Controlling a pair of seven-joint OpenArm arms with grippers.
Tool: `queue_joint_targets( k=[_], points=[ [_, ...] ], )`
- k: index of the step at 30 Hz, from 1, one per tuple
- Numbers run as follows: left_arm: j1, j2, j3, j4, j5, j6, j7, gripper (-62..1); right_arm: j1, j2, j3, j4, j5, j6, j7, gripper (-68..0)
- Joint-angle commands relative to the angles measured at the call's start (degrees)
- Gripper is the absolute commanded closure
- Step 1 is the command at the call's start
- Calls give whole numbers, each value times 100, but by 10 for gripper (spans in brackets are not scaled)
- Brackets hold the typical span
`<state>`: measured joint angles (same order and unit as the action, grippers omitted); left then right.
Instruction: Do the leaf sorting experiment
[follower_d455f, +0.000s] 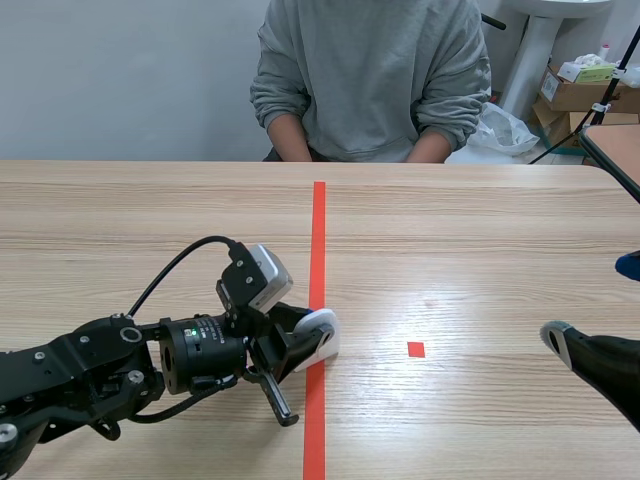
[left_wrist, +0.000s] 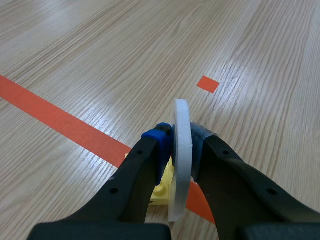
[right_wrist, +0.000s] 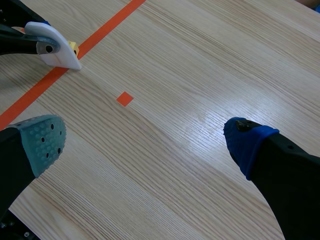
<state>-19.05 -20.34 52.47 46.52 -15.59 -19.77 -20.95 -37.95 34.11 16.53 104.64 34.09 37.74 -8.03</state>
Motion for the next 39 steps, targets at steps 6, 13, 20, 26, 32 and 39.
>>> queue_joint_targets(
  k=[6,13,20,26,32,39],
  points=[
    [-2,-70,-72,321,-42,-52,-195,-44,63,59,33,31,66,-17,35,-679],
    [413,-422,-804,1390,-105,-122,328,-44,63,59,33,31,66,-17,-2,-679],
    [964,-566,-2065,2063,-350,-254,632,-44,63,46,33,31,66,-17,-2,-679],
    [1464,-719,-3230,2459,-619,-402,927,-44,63,46,33,31,66,-17,-2,-679],
    [1880,-815,-4293,2566,-962,-400,1156,-44,63,46,33,31,66,-17,-2,-679],
    [2369,-863,-5508,2566,-1189,-391,1320,-44,63,46,33,31,66,-17,-2,-679]
  ],
)
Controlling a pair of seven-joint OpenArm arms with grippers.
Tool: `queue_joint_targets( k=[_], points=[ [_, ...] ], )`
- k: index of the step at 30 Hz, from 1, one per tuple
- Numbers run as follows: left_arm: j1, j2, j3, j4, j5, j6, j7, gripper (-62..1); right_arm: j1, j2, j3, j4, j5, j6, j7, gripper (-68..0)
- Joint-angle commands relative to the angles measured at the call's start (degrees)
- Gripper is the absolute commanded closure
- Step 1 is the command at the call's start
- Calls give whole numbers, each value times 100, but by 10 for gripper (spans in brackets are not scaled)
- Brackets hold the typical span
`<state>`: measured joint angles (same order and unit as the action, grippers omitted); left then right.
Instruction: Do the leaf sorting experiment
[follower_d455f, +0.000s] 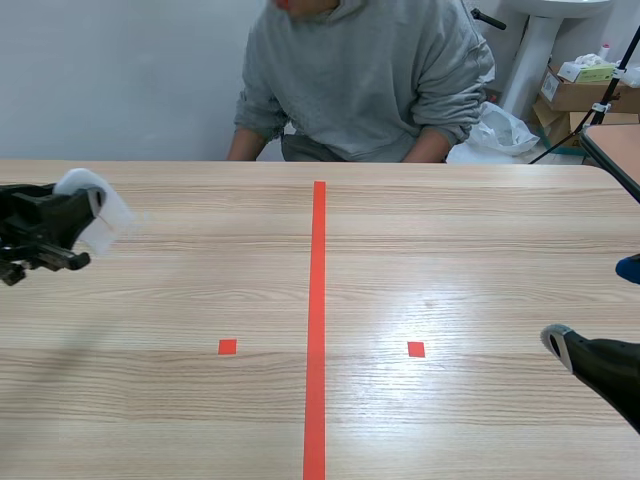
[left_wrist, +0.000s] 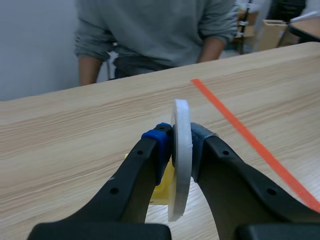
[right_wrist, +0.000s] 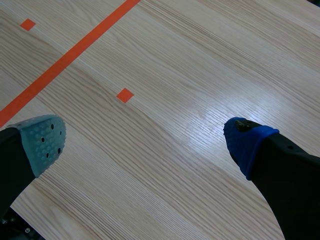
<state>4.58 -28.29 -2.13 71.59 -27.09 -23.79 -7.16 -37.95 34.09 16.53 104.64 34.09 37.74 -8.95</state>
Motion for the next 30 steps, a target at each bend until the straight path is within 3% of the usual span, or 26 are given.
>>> queue_joint_targets(
  k=[1,7,12,22,30],
  points=[
    [81,-72,-201,59,-39,28,-22,-44,63,48,33,31,66,-17,90,-679],
    [538,-98,-752,28,-37,662,190,-44,63,48,33,31,66,-17,90,-679],
    [601,-94,-824,-284,-33,933,157,-44,63,46,33,31,66,-17,92,-679],
    [-20,-13,-791,-1622,-35,931,-105,-44,66,-144,28,31,68,-15,92,-679],
    [-688,-15,-389,-2424,28,929,-369,-44,66,-142,28,31,68,-15,92,-679]
  ],
)
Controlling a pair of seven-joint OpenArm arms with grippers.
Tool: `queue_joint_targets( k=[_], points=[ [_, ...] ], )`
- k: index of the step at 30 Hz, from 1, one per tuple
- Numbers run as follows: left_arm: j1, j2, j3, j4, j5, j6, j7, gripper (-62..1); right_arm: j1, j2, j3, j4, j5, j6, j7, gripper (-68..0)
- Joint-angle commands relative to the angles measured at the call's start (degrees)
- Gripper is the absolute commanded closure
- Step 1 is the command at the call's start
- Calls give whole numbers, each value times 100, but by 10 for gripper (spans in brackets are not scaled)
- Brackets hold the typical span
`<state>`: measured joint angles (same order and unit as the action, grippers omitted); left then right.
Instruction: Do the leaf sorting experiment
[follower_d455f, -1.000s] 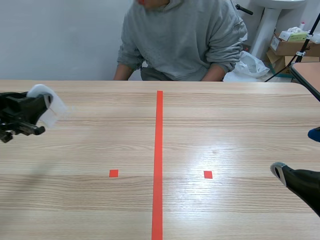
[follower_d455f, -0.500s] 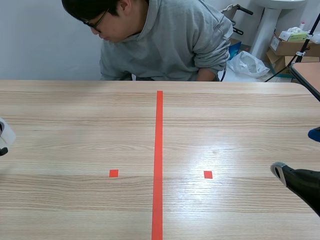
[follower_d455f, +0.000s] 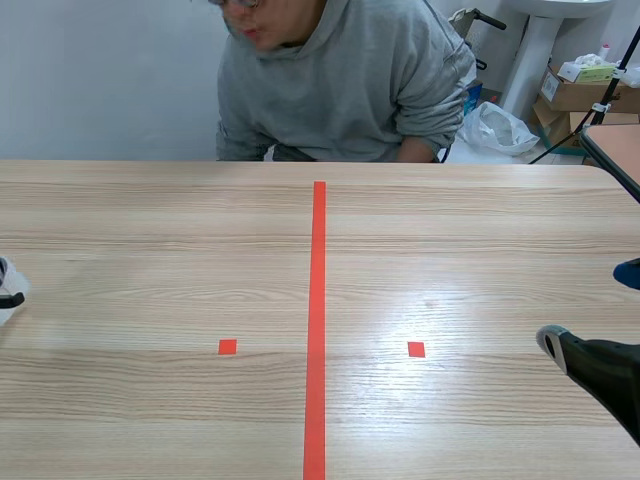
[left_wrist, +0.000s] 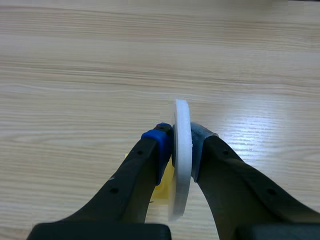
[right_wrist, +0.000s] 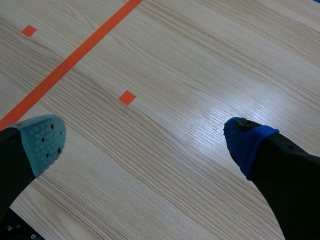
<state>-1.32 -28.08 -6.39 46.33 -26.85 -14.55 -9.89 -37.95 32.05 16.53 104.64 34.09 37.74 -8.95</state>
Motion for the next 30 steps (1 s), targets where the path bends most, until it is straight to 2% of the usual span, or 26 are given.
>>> queue_joint_targets(
  k=[1,13,18,25,27,30],
  points=[
    [-184,-35,129,26,11,4,-120,-44,66,61,28,31,68,-15,92,-679],
    [-800,173,717,-739,140,33,-417,-44,66,61,28,31,68,-15,92,-679],
    [-824,308,802,-957,258,57,-560,-44,66,61,28,31,68,-15,92,-679],
    [-822,345,835,-994,262,166,-621,-46,66,61,28,31,68,-15,92,-679],
    [-820,345,835,-994,262,201,-621,-109,66,61,28,31,68,-15,92,-679],
    [-820,345,835,-994,264,201,-619,-311,66,61,28,31,68,-15,92,-679]
  ],
)
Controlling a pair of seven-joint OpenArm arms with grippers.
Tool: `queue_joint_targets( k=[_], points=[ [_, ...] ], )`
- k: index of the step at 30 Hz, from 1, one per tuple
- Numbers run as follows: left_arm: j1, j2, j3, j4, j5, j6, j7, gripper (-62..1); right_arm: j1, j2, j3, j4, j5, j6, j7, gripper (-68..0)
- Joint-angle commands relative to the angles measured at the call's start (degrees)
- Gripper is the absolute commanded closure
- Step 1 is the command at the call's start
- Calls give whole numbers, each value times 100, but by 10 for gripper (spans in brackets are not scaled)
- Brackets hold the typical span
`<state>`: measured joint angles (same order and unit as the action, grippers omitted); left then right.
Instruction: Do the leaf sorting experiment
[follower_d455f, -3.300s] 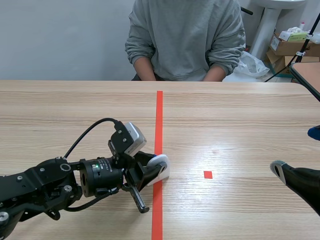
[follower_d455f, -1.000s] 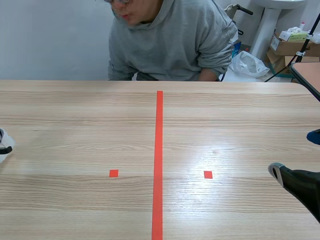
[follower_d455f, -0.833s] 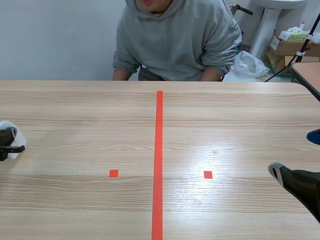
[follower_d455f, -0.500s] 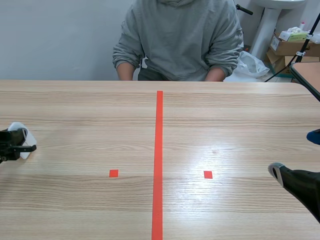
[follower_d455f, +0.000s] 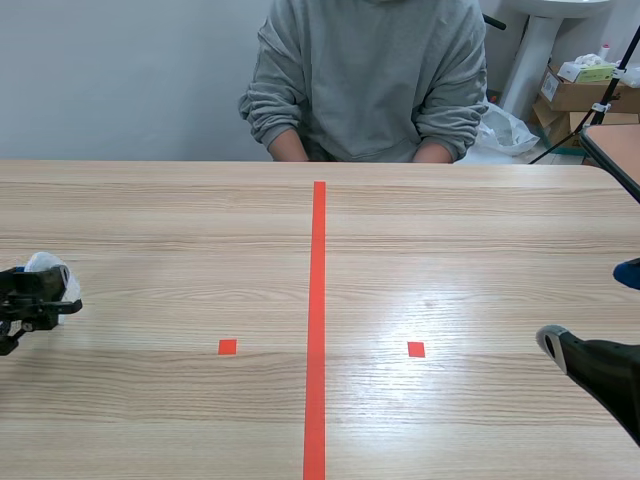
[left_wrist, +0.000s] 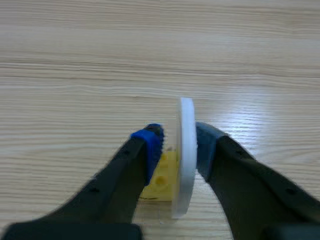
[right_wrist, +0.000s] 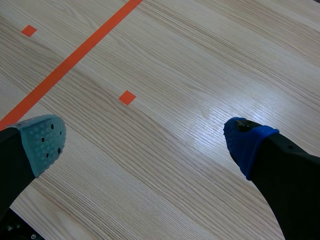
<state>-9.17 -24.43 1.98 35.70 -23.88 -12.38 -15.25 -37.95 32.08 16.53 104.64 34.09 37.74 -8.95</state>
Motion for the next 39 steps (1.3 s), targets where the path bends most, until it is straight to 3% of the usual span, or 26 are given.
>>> queue_joint_targets(
  k=[1,4,6,12,16,29,34,39],
  points=[
    [-35,-20,-2,68,-31,-15,-83,-382,66,59,28,31,68,-15,92,-679],
    [-35,-20,-2,68,-31,-17,-83,-562,66,59,28,31,68,-15,92,-679],
    [-35,-20,-2,68,-31,-17,-83,-623,66,59,28,31,68,-15,92,-679],
    [-2,-52,-2,164,-26,-17,-76,-623,66,59,28,31,66,-15,92,-679],
    [227,-179,-17,719,197,-17,15,-623,66,59,28,31,66,-15,92,-679],
    [1869,-758,-282,4089,208,-118,485,-623,66,59,28,31,66,-15,92,-679],
    [2601,-894,-280,5379,205,-295,632,-623,66,59,28,31,66,-17,92,-679],
    [3222,-1012,-280,6269,205,-686,634,-623,66,61,28,31,66,-17,92,-679]
  ],
)
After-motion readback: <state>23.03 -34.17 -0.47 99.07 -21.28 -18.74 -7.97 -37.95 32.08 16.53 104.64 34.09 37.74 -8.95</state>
